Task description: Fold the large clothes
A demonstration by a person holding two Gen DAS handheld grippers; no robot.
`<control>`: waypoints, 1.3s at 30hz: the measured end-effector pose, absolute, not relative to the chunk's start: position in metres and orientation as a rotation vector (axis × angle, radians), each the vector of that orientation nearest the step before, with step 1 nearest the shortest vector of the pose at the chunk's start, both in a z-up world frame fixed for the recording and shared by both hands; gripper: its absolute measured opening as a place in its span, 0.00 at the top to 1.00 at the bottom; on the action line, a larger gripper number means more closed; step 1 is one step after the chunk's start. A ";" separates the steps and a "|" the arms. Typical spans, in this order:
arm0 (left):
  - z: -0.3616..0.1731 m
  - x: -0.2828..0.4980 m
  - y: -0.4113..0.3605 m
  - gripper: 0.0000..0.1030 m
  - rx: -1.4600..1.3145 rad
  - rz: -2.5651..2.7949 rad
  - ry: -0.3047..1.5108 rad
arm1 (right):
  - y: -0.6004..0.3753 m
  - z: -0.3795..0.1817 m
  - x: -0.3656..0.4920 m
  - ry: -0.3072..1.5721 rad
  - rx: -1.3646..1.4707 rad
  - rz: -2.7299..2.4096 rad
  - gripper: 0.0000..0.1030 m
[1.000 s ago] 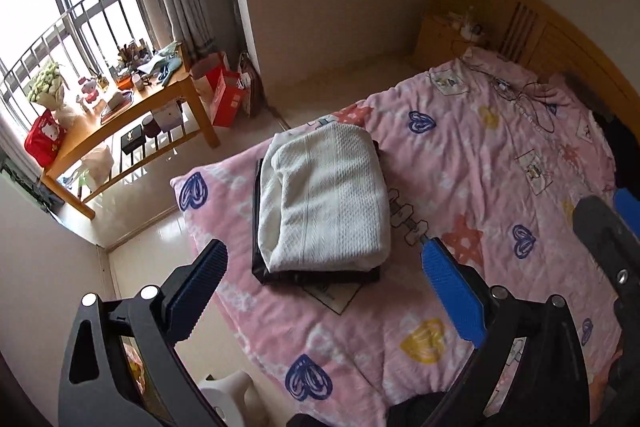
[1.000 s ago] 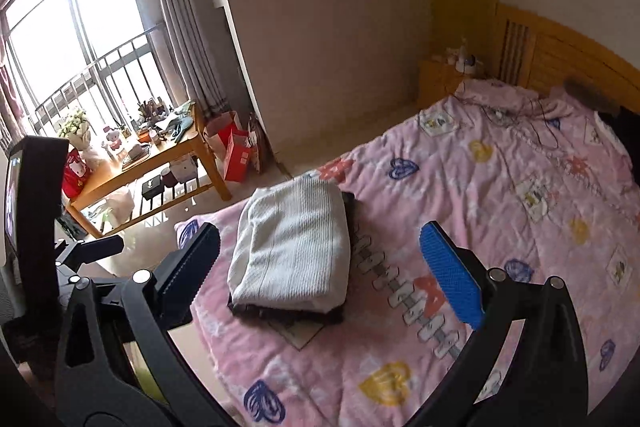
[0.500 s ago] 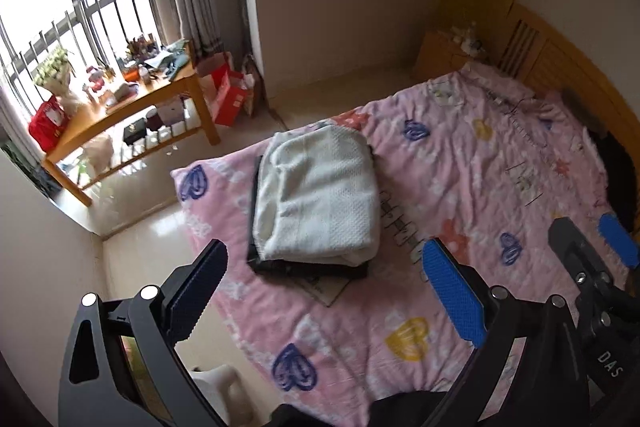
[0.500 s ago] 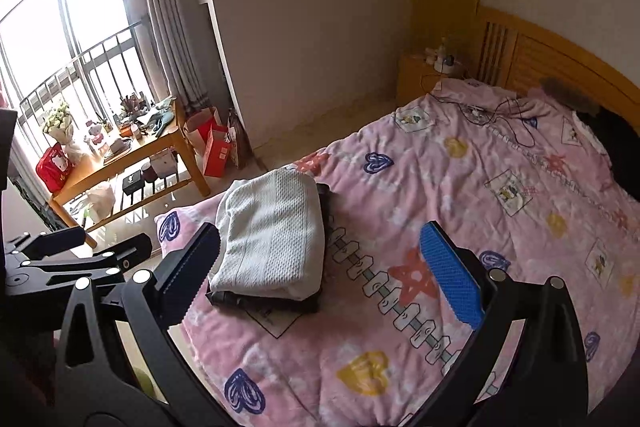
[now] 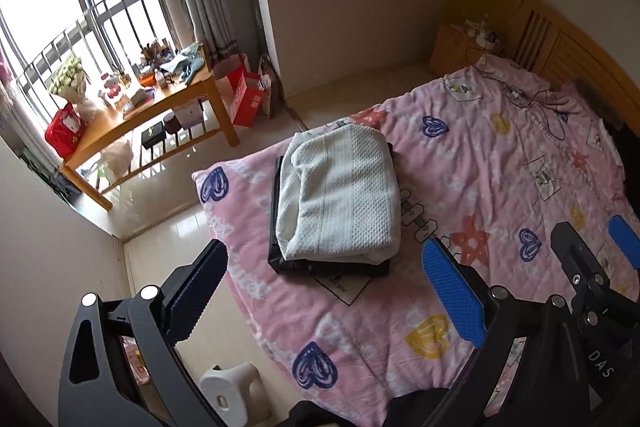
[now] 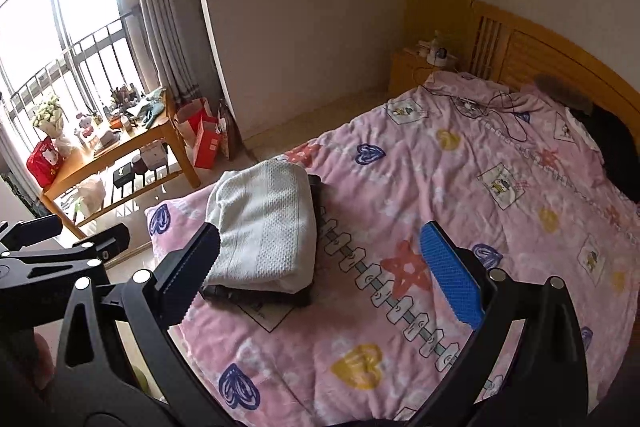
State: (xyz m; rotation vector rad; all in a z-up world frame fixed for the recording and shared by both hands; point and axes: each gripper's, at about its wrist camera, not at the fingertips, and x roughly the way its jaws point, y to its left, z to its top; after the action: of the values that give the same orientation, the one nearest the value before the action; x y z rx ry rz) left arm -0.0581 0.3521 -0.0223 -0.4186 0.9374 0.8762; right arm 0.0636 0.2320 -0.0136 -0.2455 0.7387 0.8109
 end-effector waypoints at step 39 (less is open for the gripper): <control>-0.028 -0.050 0.371 0.08 -0.418 0.852 0.961 | 0.232 -0.021 0.066 0.751 -0.238 0.803 0.06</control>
State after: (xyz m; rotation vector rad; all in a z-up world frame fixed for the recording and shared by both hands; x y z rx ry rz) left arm -0.0497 0.3711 -0.0278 -0.4185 0.9605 0.8518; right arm 0.0658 0.2317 -0.0213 -0.2375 0.7506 0.8033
